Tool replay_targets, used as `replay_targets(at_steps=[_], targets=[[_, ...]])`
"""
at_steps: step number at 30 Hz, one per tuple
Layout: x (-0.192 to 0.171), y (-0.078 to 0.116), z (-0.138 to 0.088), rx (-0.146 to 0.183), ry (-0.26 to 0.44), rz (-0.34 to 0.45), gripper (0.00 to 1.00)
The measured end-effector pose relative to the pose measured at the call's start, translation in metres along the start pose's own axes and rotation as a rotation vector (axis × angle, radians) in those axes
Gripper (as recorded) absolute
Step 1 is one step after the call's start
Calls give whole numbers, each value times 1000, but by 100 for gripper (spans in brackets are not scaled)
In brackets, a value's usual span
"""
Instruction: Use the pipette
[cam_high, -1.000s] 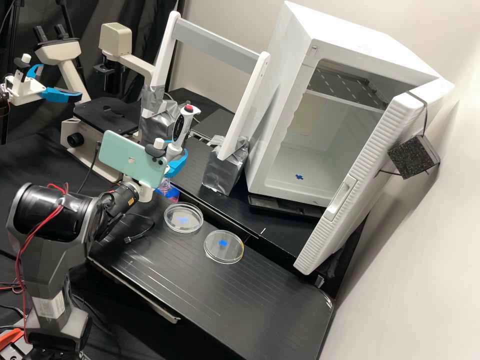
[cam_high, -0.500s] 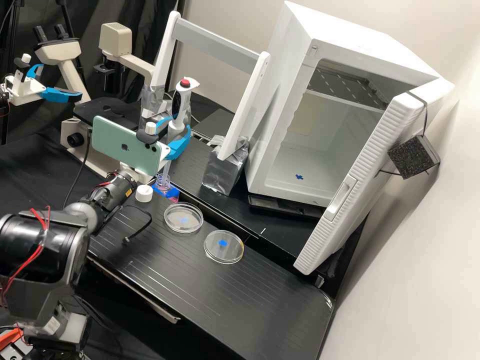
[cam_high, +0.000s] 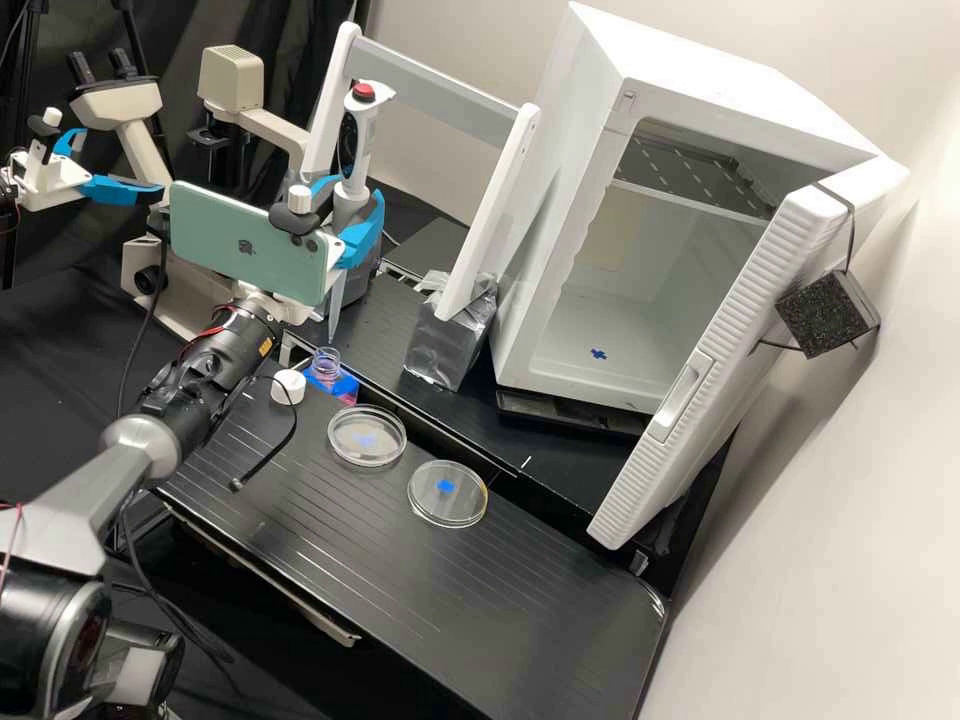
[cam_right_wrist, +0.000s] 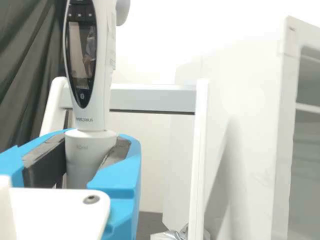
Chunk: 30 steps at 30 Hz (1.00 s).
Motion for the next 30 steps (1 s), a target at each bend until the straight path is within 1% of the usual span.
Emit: replay_targets(at_steps=[2, 4, 6, 9, 11, 14, 17, 22, 26, 30], targets=[[-3, 5, -1, -34, 0, -14, 0], [-6, 7, -1, -76, -12, -32, 0], [-7, 11, -1, -144, -27, -36, 0], [-8, 15, -1, -223, -41, -43, 0], [-8, 16, 1, -259, -58, -46, 0], [-7, 19, 3, -280, -89, -48, 0], [-6, 19, 5, -289, -111, -56, 0], [-1, 9, 10, -314, -133, -109, 0], [0, 3, 13, -312, -146, -165, 0], [0, 1, 16, -304, -158, -188, 0]])
